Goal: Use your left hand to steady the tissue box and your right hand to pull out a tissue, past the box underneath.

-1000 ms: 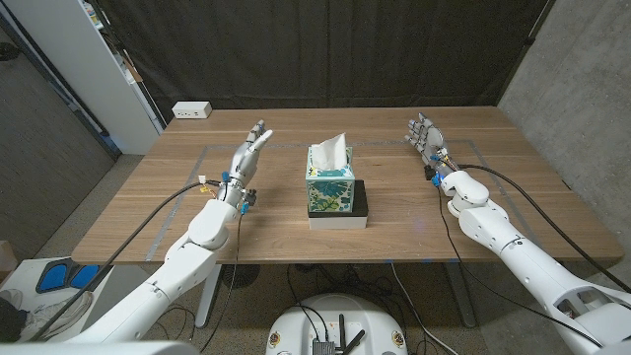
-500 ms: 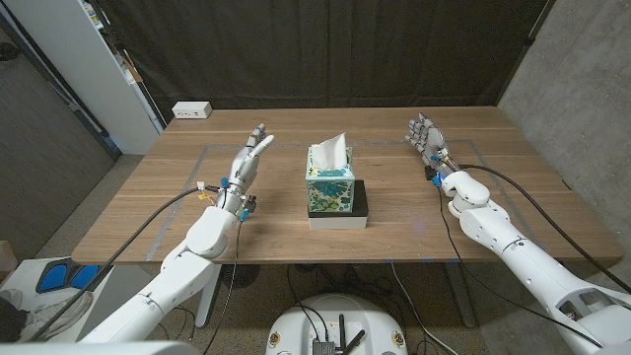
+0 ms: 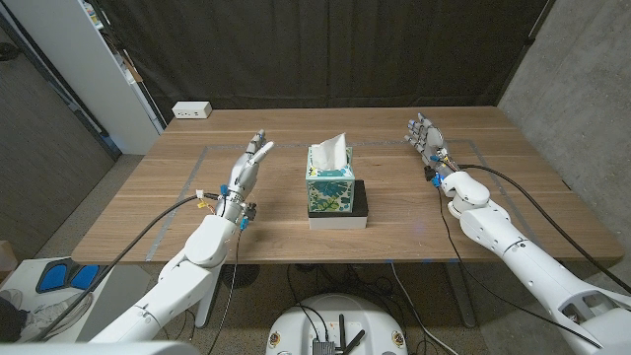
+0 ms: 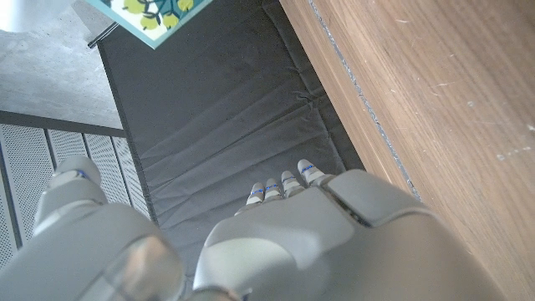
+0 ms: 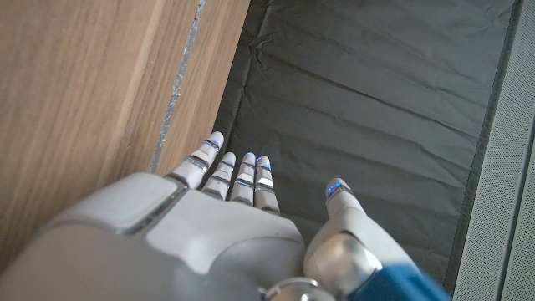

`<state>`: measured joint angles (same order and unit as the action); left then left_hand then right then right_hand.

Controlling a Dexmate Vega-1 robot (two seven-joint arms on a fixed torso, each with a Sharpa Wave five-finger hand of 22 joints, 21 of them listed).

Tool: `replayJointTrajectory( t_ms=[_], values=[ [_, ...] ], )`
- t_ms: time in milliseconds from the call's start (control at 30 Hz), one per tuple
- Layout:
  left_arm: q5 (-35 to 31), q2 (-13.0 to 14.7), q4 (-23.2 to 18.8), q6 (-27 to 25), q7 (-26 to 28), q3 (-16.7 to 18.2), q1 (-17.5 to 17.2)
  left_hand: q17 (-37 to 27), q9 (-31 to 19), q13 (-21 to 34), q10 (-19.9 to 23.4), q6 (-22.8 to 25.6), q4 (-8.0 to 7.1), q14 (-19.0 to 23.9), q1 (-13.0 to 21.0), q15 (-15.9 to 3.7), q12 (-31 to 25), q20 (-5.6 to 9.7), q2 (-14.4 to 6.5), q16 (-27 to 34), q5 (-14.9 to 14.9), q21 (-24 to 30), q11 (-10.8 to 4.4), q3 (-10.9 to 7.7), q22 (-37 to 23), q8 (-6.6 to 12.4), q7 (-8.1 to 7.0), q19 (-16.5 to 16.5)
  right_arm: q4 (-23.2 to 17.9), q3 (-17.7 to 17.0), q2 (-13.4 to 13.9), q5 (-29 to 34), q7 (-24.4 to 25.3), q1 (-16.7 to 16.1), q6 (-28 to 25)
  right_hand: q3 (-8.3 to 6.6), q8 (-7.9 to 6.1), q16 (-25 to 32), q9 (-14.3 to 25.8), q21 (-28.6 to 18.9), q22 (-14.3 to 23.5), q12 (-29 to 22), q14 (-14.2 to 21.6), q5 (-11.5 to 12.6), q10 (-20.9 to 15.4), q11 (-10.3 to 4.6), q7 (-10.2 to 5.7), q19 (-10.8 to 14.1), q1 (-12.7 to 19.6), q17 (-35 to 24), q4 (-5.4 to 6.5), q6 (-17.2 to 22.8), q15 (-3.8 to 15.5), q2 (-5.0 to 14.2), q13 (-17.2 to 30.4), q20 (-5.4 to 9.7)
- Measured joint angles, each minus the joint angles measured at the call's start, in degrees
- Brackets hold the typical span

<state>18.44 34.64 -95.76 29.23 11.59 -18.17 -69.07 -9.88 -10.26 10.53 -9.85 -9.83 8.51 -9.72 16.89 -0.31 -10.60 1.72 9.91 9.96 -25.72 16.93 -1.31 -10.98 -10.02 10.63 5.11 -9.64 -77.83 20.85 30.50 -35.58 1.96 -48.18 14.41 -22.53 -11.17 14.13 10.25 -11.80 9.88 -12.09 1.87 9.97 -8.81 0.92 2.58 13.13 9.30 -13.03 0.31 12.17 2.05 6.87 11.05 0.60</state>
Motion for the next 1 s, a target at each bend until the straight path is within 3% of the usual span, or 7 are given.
replayJointTrajectory(
  t_ms=[1000],
  values=[
    [-3.92,1.05,-3.99,0.88,1.27,1.17,-4.93,0.0,-0.01,0.0,0.0,0.0,-0.21,-0.31,0.38,0.31,0.0,0.0,-0.38,0.23,-0.44,-0.66,0.0,1.16,0.01,0.46,0.0,0.0,-2.09,0.58,-0.01,1.12,1.53,-0.57,-0.65,0.42,0.0,0.0,0.0,0.0,0.0,0.22,0.0,0.0,0.0,0.0,0.0,0.0,-0.61,0.26,-0.41,0.0,0.0,0.61,0.0,0.0]
  ],
)
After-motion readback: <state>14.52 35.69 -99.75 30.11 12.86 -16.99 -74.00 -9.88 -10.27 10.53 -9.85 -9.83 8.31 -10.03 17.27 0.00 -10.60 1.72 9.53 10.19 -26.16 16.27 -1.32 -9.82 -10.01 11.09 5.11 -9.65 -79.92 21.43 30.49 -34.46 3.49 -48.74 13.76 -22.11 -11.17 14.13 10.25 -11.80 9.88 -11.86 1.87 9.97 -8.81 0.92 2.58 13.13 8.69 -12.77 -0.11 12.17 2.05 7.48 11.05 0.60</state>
